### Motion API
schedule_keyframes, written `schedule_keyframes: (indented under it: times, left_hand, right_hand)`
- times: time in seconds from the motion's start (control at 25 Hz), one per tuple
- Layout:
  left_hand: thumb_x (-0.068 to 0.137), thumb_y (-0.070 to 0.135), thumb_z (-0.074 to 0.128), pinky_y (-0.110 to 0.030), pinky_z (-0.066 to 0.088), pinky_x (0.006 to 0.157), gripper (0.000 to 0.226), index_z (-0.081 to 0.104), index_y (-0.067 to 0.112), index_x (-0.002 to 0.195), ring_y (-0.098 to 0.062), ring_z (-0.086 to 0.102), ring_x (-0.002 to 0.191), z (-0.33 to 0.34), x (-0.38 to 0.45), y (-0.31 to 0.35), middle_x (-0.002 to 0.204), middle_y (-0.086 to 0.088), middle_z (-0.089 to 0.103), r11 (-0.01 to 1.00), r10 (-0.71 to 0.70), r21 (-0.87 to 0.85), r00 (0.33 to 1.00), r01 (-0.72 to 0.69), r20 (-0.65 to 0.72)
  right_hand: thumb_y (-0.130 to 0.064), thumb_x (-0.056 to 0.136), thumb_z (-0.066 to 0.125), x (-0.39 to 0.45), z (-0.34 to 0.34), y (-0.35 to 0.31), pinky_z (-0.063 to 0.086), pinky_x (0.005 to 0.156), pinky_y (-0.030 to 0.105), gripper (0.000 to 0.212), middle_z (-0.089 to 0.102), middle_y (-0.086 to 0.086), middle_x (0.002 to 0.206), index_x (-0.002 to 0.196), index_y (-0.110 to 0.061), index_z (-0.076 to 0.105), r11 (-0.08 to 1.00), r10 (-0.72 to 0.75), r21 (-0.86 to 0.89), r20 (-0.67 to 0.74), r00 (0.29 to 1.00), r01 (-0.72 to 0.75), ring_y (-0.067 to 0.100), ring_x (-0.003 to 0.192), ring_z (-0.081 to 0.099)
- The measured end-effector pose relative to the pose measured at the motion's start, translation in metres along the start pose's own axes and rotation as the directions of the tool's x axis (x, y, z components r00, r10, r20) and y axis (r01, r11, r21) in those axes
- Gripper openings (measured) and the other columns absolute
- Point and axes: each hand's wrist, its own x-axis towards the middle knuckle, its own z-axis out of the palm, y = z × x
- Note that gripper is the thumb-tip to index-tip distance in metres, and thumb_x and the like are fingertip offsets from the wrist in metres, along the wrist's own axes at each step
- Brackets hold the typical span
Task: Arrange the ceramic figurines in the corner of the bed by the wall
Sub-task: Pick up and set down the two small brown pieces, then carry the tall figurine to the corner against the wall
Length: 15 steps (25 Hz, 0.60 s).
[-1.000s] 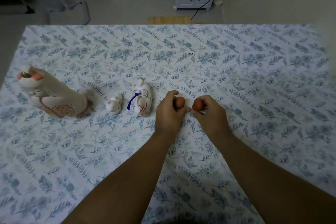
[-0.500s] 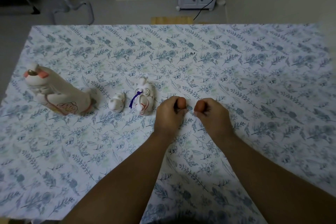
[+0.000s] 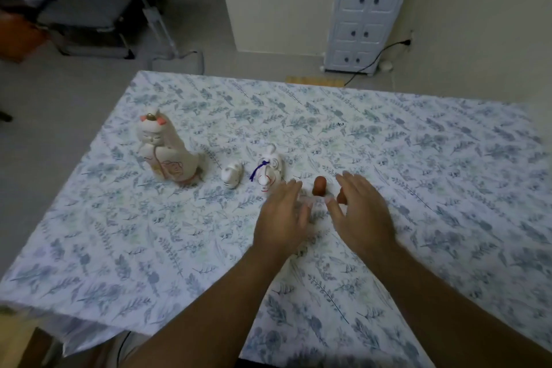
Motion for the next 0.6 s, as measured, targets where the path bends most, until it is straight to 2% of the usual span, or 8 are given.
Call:
schedule_keyframes:
  times: [0.08, 0.24, 0.44, 0.52, 0.6]
  left_hand:
    - [0.102, 0.036, 0.052, -0.027, 0.019, 0.118, 0.054, 0.046, 0.012, 0.150, -0.022, 0.034, 0.149, -0.024, -0.012, -0.006, 0.156, -0.008, 0.046, 0.997, 0.022, 0.078, 0.999, -0.019, -0.034]
    - [0.104, 0.040, 0.046, -0.032, 0.015, 0.122, 0.057, 0.037, 0.017, 0.155, -0.019, 0.024, 0.153, -0.085, -0.026, -0.036, 0.162, -0.004, 0.036, 0.988, -0.013, 0.150, 0.987, 0.038, -0.163]
    - [0.103, 0.039, 0.051, -0.037, 0.021, 0.124, 0.062, 0.036, 0.011, 0.155, -0.021, 0.024, 0.154, -0.174, -0.014, -0.099, 0.163, -0.005, 0.034, 0.978, -0.099, 0.142, 0.940, 0.152, -0.326]
    - [0.102, 0.042, 0.052, -0.037, 0.020, 0.124, 0.065, 0.032, 0.011, 0.157, -0.021, 0.023, 0.154, -0.204, 0.002, -0.125, 0.164, -0.005, 0.032, 0.979, -0.143, 0.092, 0.932, 0.183, -0.334]
    - [0.101, 0.047, 0.052, -0.035, 0.018, 0.124, 0.071, 0.028, 0.012, 0.158, -0.019, 0.020, 0.154, -0.225, 0.021, -0.151, 0.166, -0.004, 0.028, 0.981, -0.171, 0.040, 0.944, 0.189, -0.281]
  right_hand:
    - [-0.043, 0.099, 0.051, -0.003, 0.001, -0.027, 0.020, 0.119, 0.045, 0.057, 0.039, 0.003, 0.157, 0.148, -0.017, 0.042, 0.995, -0.079, -0.064, 0.038, 0.996, 0.081, 0.021, 0.148, 0.025]
    - [-0.052, 0.101, 0.034, 0.002, 0.013, -0.090, 0.003, 0.120, 0.038, 0.064, 0.023, -0.001, 0.164, 0.155, -0.019, 0.027, 0.965, -0.216, -0.127, 0.120, 0.969, 0.231, 0.015, 0.152, 0.010]
    - [-0.054, 0.101, 0.032, 0.032, 0.040, -0.179, -0.003, 0.121, 0.035, 0.068, 0.012, -0.003, 0.166, 0.158, -0.019, 0.016, 0.947, -0.295, -0.089, 0.151, 0.944, 0.310, 0.013, 0.152, 0.001]
    - [-0.056, 0.100, 0.036, 0.049, 0.054, -0.210, -0.002, 0.121, 0.036, 0.072, 0.012, 0.000, 0.166, 0.158, -0.018, 0.016, 0.952, -0.284, -0.076, 0.159, 0.946, 0.298, 0.015, 0.152, 0.002]
    - [-0.056, 0.097, 0.044, 0.069, 0.072, -0.239, 0.002, 0.121, 0.037, 0.079, 0.012, 0.003, 0.166, 0.158, -0.017, 0.014, 0.958, -0.265, -0.060, 0.190, 0.945, 0.281, 0.018, 0.152, 0.004]
